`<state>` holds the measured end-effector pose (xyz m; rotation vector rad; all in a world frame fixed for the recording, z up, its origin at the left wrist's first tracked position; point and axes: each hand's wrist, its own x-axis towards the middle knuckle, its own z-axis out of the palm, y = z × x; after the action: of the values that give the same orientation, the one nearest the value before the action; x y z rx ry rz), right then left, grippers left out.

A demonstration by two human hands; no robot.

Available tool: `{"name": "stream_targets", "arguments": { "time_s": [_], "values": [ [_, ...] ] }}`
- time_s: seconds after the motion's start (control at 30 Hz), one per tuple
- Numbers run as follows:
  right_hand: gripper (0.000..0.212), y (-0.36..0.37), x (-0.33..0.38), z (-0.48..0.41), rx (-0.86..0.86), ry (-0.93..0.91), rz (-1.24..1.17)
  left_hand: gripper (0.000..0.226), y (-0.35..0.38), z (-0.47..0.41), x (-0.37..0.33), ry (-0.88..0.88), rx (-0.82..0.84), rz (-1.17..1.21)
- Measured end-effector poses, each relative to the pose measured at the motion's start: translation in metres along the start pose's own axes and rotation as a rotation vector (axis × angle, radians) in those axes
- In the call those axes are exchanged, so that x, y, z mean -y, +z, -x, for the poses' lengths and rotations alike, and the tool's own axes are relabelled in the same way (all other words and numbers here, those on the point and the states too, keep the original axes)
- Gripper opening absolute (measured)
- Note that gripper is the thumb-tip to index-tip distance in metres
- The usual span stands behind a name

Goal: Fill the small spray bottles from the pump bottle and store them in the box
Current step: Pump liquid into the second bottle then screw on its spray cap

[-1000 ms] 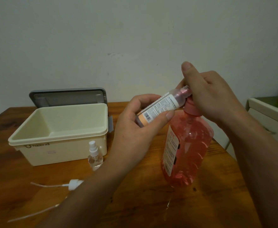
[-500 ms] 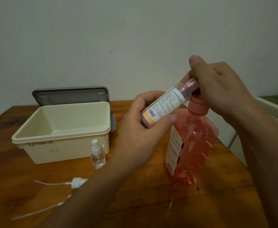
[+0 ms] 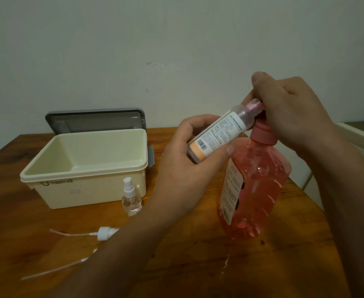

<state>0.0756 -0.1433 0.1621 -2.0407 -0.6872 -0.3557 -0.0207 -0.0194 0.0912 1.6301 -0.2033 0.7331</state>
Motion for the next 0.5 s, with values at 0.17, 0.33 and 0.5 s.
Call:
{"name": "stream_targets", "arguments": {
  "time_s": [0.17,0.33,0.5],
  "values": [
    [0.056,0.0025,-0.0043,0.0042,0.003,0.001,0.007,0.039,0.0003,0.0015,0.0028,-0.010,-0.007,-0.015],
    [0.057,-0.0023,0.0042,-0.0024,0.024,-0.013,0.009,0.039,0.0024,0.0009,-0.0006,-0.007,-0.016,0.019],
    [0.055,0.0022,-0.0046,0.0031,0.023,-0.018,0.034,0.039,0.0020,0.0020,0.0029,-0.016,-0.015,-0.002]
  ]
}}
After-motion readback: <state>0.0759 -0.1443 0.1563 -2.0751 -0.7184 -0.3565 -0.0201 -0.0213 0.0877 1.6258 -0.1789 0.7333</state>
